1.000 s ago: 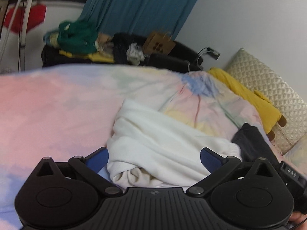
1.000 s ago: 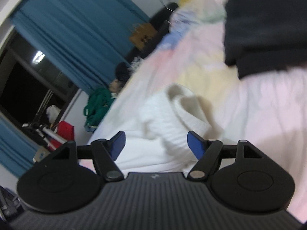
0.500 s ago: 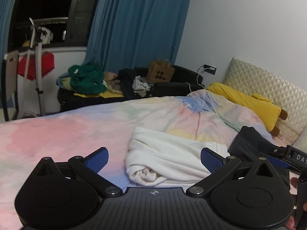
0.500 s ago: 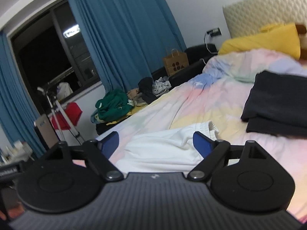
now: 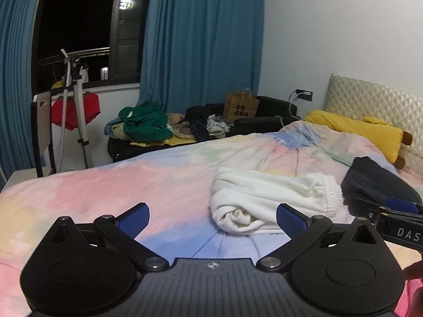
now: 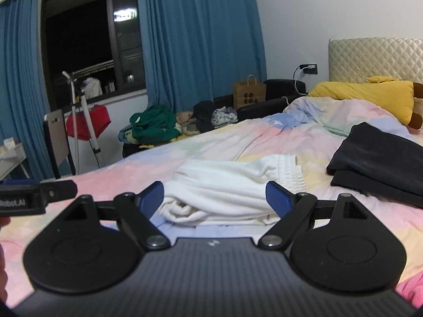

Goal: Fold clothes

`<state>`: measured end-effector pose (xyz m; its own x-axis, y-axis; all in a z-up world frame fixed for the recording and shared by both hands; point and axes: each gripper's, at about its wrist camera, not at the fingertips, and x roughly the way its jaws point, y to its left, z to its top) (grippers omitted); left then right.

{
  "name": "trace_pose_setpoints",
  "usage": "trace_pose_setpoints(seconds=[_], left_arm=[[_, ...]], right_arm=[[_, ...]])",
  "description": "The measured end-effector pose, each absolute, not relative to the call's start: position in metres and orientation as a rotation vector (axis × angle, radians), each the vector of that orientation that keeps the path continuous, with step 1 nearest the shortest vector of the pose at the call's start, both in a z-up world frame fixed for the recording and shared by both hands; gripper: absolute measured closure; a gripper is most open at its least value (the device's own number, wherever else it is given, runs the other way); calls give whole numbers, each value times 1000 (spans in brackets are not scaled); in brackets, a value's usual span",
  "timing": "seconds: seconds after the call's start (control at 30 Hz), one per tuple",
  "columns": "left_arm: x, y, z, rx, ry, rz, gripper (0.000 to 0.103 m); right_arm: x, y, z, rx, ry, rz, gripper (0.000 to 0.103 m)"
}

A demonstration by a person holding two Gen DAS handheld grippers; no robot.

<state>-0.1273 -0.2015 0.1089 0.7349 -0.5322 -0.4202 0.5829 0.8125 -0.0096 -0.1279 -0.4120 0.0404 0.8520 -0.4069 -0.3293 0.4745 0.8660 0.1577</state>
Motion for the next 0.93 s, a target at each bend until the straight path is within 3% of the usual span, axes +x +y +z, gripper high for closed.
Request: trace_pose_setpoints(seconds=[0.93], left_arm=[[-109, -178, 77, 98, 445, -571, 0]], right_arm=[[-109, -417, 6, 245, 346, -530, 18]])
